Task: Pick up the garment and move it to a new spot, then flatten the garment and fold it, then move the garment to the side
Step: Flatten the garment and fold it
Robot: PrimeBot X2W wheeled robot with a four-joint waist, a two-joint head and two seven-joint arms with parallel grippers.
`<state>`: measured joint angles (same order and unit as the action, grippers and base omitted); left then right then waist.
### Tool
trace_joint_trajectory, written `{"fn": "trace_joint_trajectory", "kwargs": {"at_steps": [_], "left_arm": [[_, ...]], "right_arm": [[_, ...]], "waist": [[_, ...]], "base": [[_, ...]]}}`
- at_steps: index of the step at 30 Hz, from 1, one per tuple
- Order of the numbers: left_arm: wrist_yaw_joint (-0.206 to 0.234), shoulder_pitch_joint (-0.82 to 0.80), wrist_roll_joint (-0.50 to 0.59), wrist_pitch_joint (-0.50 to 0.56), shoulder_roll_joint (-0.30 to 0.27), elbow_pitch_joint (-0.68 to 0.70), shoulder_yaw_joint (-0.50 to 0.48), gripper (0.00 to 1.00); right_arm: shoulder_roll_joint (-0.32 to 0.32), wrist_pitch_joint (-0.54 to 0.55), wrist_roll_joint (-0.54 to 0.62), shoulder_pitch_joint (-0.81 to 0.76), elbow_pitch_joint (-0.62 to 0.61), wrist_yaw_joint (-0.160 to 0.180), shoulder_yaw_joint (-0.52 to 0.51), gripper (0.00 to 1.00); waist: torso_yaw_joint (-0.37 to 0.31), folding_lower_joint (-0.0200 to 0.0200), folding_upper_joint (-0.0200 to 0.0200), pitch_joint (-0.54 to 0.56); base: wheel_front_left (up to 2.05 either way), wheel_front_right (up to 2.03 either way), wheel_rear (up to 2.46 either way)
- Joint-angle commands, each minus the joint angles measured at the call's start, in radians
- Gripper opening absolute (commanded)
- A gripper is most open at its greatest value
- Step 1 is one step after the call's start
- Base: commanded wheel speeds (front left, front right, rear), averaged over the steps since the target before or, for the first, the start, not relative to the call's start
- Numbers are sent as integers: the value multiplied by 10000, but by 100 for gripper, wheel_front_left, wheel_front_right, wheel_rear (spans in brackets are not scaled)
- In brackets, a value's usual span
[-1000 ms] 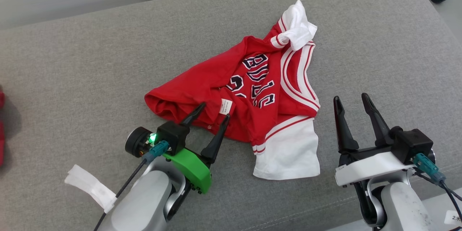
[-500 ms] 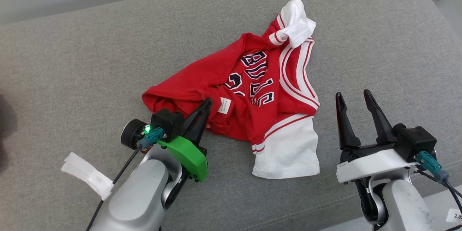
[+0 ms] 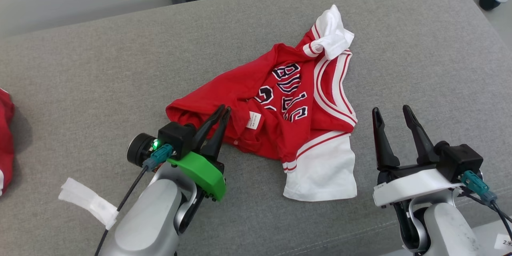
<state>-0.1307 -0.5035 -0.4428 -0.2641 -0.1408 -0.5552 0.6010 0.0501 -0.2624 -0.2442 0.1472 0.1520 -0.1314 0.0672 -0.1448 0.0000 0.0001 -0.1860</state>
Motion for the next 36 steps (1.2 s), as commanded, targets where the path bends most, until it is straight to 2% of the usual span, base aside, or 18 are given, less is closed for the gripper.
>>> {"fn": "trace_joint_trajectory", "kwargs": {"at_steps": [1, 8, 15, 23, 29, 36], "left_arm": [[0, 298, 86, 0, -45, 126, -205, 100], [70, 1256, 562, -1, -214, 954, -1542, 100], [296, 2410, 922, -1, -508, 1975, -3334, 100], [478, 3745, 1240, -1, -692, 2968, -4865, 100], [458, 4563, 1445, -1, -494, 3359, -5481, 100], [331, 5044, 1730, -1, -170, 3383, -5608, 100]], "right_arm": [[7, -34, -65, -99, -2, 14, -34, 100], [7, -33, 55, -403, 26, 14, -198, 100], [8, -35, 200, -886, 56, 14, -137, 100], [11, -33, 401, -1224, -44, 14, -115, 100], [11, -33, 553, -1424, -101, 14, -95, 100], [11, 93, 720, -1847, -295, 14, -132, 100]], "waist": [[75, 0, -1, 156], [503, 0, -1, 789], [1152, 0, -1, 1506], [1605, 0, -1, 1926], [1796, 0, -1, 2047], [1892, 0, -1, 2150]], "base": [[0, 0, 0], [0, 0, 0], [0, 0, 0], [0, 0, 0], [0, 0, 0], [0, 0, 0]]}}
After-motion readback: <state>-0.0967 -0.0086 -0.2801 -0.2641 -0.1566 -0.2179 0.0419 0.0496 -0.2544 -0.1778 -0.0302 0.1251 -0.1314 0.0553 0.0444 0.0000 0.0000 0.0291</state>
